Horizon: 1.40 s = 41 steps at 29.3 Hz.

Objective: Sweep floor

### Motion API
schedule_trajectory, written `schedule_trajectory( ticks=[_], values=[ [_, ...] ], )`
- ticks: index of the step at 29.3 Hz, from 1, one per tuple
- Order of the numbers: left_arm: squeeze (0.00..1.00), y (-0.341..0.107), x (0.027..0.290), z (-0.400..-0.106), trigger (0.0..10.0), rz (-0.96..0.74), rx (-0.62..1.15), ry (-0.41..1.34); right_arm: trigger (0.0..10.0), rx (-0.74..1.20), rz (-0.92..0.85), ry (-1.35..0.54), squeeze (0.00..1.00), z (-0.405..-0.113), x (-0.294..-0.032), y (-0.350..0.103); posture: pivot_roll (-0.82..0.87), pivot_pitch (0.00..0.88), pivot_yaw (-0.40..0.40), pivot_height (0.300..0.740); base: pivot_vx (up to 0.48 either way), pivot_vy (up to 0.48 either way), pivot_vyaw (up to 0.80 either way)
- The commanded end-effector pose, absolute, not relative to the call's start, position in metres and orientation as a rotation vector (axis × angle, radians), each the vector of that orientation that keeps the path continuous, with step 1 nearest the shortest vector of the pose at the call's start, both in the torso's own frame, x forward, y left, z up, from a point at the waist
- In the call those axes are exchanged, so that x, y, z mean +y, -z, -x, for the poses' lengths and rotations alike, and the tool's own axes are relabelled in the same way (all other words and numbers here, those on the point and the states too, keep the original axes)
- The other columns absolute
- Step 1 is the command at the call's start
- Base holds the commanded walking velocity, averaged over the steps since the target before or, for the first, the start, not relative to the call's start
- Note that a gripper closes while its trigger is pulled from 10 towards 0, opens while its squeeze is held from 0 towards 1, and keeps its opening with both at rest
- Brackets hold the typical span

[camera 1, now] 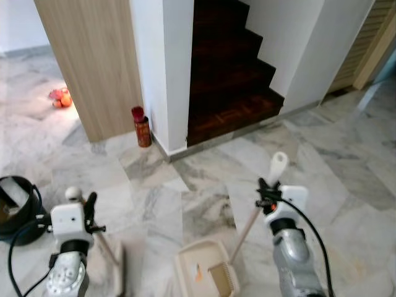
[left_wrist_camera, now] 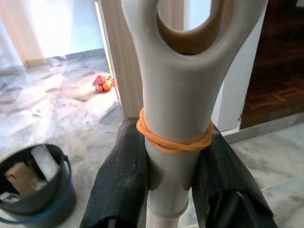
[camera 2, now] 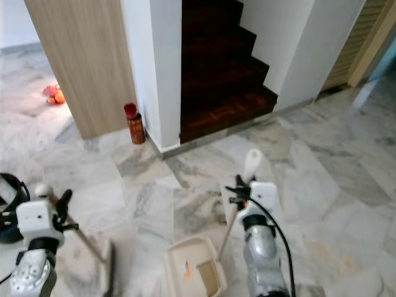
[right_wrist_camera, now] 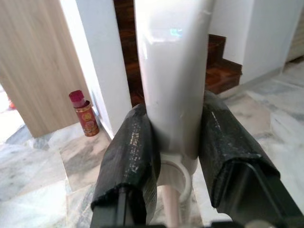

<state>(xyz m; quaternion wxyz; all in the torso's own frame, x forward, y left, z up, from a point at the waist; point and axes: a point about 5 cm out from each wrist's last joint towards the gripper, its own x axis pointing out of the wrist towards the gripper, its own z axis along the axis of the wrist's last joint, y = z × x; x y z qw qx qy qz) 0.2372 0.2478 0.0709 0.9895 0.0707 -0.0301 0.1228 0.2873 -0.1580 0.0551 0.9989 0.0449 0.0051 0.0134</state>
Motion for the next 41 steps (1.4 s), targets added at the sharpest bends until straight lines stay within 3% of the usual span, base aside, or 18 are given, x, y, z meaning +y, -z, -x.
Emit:
schedule_trajectory(
  ticks=[1,13,41],
  values=[
    [0.00,-0.0800,0.2428,-0.2414,10.0,-0.148,-0.105,-0.232,10.0,-0.033,-0.106,-0.001,0.00,-0.2896,-0.1647,-0.0634,0.03,0.000,-0.008,0.740,0.000,0.356,0.00],
    [0.00,-0.0796,0.2422,-0.2404,10.0,-0.146,-0.102,-0.234,10.0,-0.045,-0.082,-0.023,0.00,-0.2894,-0.1626,-0.0654,0.04,0.000,-0.013,0.740,0.000,0.358,0.00],
    [0.00,-0.0799,0.2411,-0.2403,10.0,-0.148,-0.104,-0.225,10.0,-0.047,-0.084,-0.055,0.00,-0.2900,-0.1569,-0.0657,0.05,0.000,-0.013,0.740,0.000,0.359,0.49]
  ],
)
